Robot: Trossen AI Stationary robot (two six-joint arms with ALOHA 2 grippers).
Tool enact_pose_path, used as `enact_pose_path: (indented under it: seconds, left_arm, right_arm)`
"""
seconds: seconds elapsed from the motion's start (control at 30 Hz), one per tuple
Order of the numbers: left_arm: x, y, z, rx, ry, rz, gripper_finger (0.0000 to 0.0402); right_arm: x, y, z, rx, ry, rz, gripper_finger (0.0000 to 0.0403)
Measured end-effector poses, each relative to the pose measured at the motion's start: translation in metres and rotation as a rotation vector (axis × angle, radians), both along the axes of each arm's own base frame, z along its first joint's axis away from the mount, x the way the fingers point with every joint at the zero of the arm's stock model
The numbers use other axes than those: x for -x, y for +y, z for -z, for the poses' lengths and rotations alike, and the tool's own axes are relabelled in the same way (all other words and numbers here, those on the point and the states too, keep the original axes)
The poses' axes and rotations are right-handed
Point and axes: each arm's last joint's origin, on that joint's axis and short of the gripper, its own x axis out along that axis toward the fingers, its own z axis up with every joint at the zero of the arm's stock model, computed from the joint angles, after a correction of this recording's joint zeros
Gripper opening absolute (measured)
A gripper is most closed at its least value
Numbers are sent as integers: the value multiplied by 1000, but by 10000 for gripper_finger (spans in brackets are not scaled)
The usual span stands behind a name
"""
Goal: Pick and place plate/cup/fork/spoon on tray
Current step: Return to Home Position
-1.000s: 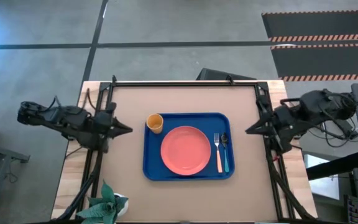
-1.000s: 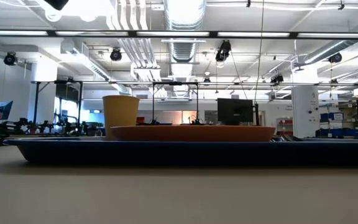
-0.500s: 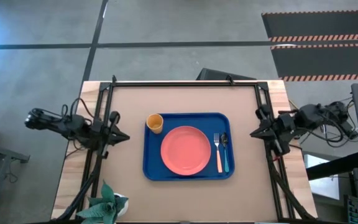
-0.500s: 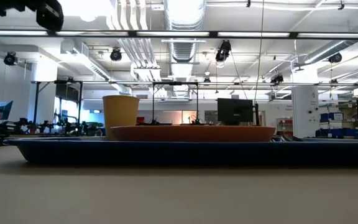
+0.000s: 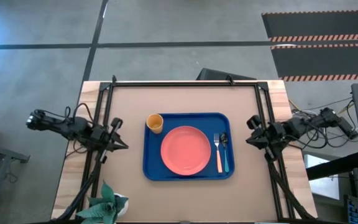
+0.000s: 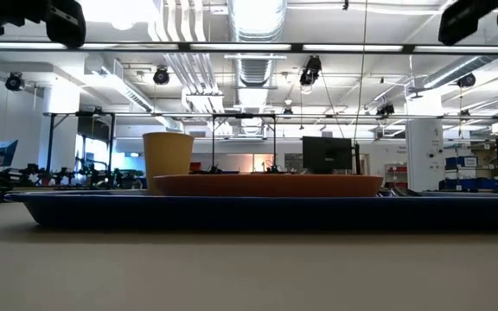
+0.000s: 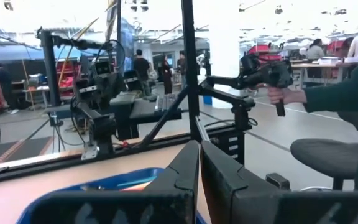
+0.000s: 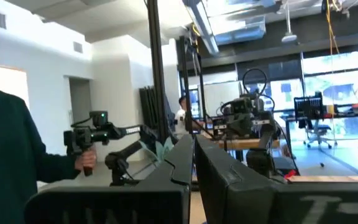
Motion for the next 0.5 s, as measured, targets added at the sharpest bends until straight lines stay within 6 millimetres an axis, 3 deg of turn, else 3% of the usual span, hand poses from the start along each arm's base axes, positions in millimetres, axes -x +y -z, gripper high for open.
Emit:
enact_pose_path:
  seconds: [0.27,0.5]
  left_arm:
    - [1,0,20,-1,-19,0,0]
    - [3,1,44,-11,-165,-12,0]
  right_arm:
    - [-2,2,27,24,-62,-16,9]
    - [-1,1,27,110,-99,18,9]
